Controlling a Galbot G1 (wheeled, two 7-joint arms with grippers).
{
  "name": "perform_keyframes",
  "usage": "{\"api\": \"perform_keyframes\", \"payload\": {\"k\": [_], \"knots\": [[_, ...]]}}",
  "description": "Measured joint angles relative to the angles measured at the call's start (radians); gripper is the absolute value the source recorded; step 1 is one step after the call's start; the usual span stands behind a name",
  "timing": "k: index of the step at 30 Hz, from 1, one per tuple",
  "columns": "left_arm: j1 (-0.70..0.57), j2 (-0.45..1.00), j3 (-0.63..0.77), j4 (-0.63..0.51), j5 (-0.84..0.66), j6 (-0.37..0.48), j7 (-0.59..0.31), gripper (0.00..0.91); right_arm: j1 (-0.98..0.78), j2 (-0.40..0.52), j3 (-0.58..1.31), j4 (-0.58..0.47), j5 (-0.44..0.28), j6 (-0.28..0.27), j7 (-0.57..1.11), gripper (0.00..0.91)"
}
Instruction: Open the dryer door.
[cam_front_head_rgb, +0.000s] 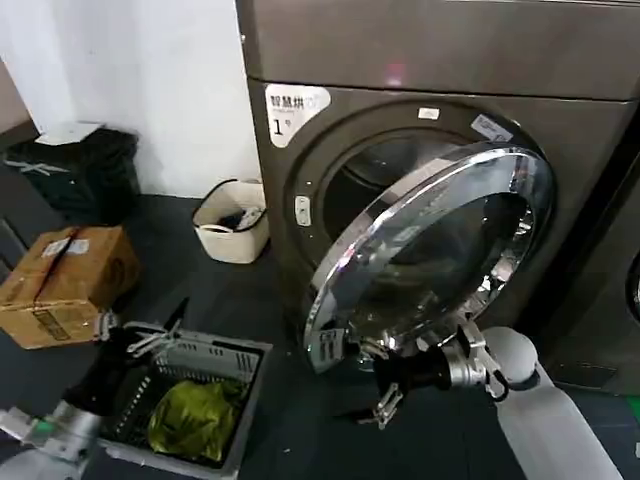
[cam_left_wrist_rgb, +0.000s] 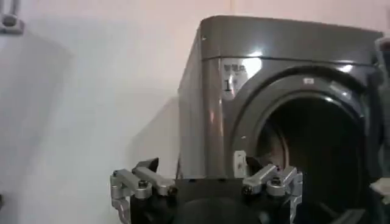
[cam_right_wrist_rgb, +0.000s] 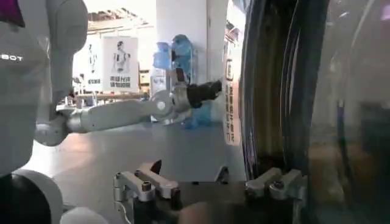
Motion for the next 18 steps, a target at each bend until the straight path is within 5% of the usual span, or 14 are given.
{"api": "perform_keyframes", "payload": {"k": [18], "knots": [[-0.156,0.198,0.212,0.061,-0.073,0.012,-0.012,0.907,-0.09,-0.005,0.097,0.057,0.012,0.023,0.007,0.907]]}}
